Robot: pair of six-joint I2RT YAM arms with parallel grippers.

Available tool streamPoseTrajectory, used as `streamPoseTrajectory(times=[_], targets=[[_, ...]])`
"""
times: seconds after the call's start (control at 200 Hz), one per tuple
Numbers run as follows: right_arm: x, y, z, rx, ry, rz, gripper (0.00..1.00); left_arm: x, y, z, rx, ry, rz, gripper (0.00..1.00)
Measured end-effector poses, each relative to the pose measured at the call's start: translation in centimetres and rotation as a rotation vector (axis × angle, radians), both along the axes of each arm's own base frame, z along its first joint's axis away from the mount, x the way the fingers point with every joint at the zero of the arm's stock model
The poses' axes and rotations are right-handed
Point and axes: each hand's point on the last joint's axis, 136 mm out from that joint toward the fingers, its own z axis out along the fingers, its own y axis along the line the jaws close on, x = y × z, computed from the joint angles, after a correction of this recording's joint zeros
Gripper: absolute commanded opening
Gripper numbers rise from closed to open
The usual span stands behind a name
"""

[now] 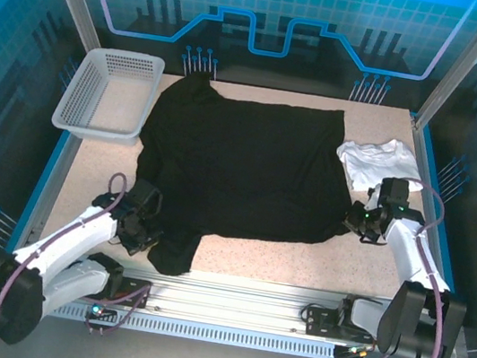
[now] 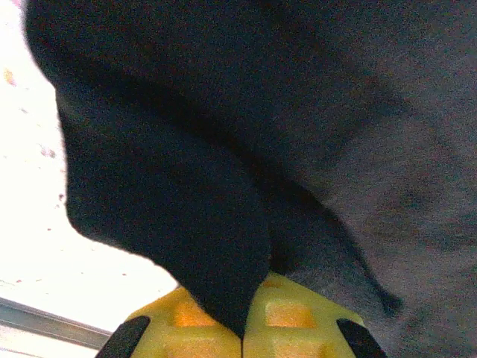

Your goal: Fold the inside-out t-shirt

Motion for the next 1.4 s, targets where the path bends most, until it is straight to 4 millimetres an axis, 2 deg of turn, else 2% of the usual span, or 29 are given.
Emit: streamPoseTrajectory(times=[0.16, 0.345, 0.76, 1.015, 1.23, 1.401], targets=[[-0.1, -0.1, 0.6, 0.007, -0.021, -0.007, 0.0, 2.9, 1.0, 4.2, -0.063, -0.134, 0.063, 0.0], [-0.1, 0.0, 0.7, 0.011, -0.016, -0.006, 0.0, 4.8, 1.6, 7.4, -0.092, -0.215, 0.049, 0.0], [3.1, -0.4, 0.6, 0.027, 0.005, 0.003, 0.0, 10.3, 3.7, 11.9, -0.102, -0.362, -0.008, 0.0], [6.5, -0.3, 0.9, 0.02, -0.019, 0.022, 0.0, 14.4, 4.3, 12.2, -0.095, -0.38, -0.052, 0.0], [8.5, -0.6, 0.2, 0.016, -0.011, 0.023, 0.0, 17.5, 5.2, 11.9, -0.088, -0.396, -0.047, 0.0], [9.6, -0.7, -0.1, 0.016, -0.014, 0.021, 0.0, 19.1, 5.4, 11.4, -0.089, -0.405, -0.046, 0.0]])
